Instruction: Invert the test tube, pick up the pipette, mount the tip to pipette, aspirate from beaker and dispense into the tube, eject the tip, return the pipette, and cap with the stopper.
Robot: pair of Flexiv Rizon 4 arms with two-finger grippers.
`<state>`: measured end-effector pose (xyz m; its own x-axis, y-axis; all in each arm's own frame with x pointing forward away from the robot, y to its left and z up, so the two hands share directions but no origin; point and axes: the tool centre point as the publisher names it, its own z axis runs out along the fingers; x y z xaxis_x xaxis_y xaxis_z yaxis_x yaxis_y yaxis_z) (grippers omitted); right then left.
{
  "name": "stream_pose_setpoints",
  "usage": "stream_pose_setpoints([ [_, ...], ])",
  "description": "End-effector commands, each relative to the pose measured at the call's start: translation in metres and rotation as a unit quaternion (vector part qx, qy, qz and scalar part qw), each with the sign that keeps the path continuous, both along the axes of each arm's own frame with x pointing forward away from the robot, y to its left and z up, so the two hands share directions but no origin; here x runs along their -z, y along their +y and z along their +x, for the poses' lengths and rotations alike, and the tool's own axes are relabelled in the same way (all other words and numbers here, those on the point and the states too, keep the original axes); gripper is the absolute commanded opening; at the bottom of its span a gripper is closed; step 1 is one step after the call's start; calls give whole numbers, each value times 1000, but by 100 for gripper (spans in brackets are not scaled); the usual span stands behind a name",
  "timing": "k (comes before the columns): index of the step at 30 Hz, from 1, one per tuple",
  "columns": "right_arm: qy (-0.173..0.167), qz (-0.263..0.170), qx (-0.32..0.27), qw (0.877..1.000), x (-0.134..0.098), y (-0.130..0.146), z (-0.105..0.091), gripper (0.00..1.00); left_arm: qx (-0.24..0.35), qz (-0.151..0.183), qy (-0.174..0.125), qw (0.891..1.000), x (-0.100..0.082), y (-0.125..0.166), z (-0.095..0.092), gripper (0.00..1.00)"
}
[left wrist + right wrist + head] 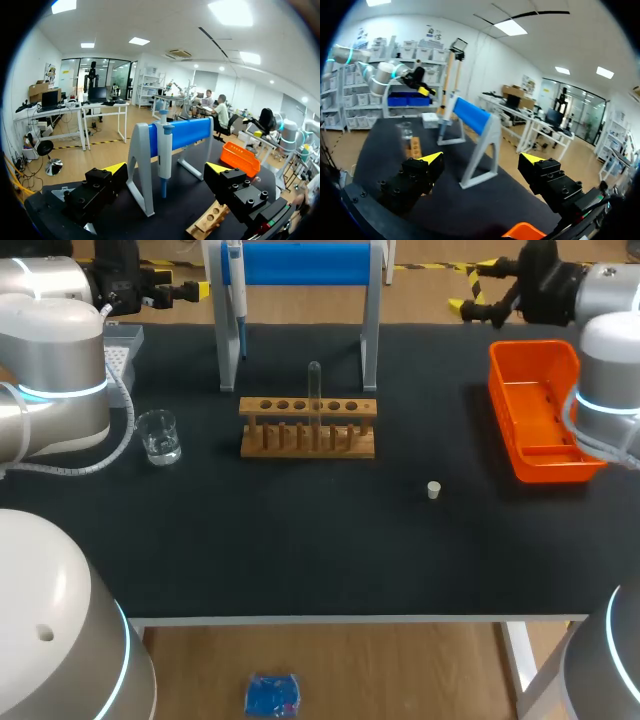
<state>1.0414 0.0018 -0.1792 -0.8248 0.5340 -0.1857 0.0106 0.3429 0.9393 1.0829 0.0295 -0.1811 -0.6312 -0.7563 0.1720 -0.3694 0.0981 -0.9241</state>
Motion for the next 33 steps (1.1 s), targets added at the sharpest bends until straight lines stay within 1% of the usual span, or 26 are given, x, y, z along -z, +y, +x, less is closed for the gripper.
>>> stream_pose_setpoints([
  [1,-4,21,-67,998,-10,-24,-50,100,0,-1,0,1000,0,0,0,100],
  [2,-7,23,-79,997,-11,-22,-56,100,0,-1,0,1000,0,0,0,100],
  [5,1,30,-107,994,-10,-17,-73,100,0,-1,0,1000,0,0,0,100],
  [8,2,30,-132,991,-4,-12,-88,100,0,-1,0,1000,0,0,0,100],
  [16,17,52,-200,978,11,8,-122,100,0,-1,0,1000,0,0,0,100],
  [18,15,56,-215,975,15,17,-130,100,0,-1,0,1000,0,0,0,100],
  [24,17,69,-236,969,27,42,-145,100,0,-1,0,1000,0,0,0,100],
  [26,25,77,-244,966,31,50,-147,100,0,-1,0,1000,0,0,0,100],
  [28,25,79,-249,965,35,57,-151,100,0,-1,0,1000,0,0,0,100],
  [29,31,83,-253,963,36,61,-152,100,0,-1,0,1000,0,0,0,100],
  [33,39,82,-259,961,44,76,-158,100,0,-1,0,1000,0,0,0,100],
])
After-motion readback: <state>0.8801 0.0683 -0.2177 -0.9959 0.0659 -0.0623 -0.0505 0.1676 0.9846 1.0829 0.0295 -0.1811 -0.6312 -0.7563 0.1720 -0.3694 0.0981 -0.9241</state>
